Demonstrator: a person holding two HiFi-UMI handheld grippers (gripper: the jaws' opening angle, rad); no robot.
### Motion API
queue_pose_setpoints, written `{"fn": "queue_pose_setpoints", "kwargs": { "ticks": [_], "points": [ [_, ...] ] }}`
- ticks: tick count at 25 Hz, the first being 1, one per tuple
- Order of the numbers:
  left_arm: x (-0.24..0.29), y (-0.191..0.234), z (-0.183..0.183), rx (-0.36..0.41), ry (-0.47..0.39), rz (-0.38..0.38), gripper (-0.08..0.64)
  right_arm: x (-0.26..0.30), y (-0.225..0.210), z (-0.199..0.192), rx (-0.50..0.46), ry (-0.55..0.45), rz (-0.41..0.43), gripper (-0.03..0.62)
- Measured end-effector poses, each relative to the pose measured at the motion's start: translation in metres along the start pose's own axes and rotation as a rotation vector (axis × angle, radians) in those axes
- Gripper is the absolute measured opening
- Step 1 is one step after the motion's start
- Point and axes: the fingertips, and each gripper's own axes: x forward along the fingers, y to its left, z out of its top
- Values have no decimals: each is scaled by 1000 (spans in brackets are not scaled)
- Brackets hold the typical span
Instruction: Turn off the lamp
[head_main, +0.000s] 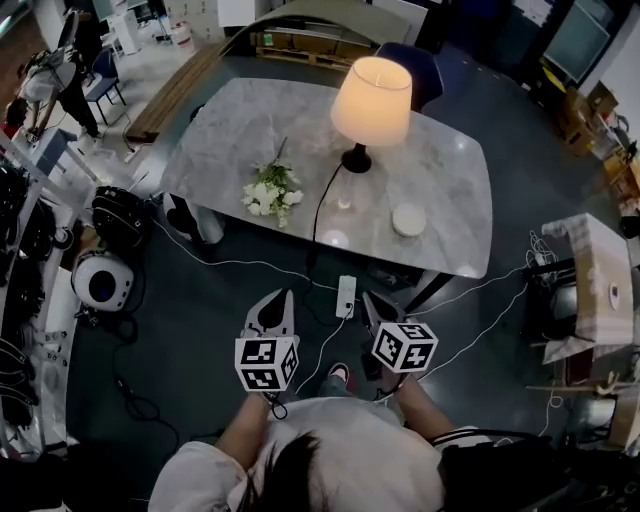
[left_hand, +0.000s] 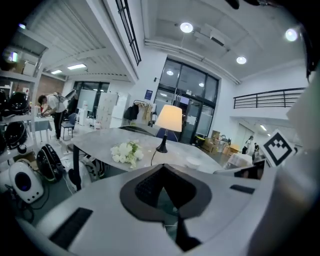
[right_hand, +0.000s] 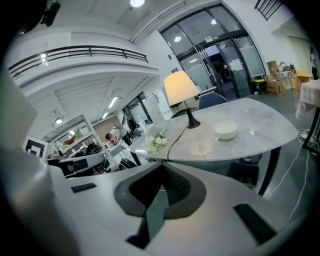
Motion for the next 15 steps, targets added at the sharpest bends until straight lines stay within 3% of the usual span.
{"fn": "queue_pose_setpoints", "kwargs": {
  "ticks": [6,10,15],
  "points": [
    [-17,7,0,2,-13,83,-5,15,12,-11,-30,55,78,-2],
    [-17,8,-9,17,10,84,-5,31,17,-16,-40,81,100,-2],
    [-10,16,-31,47,60,69,-5,48,12,-27,-50,88,68,-2]
  ]
}}
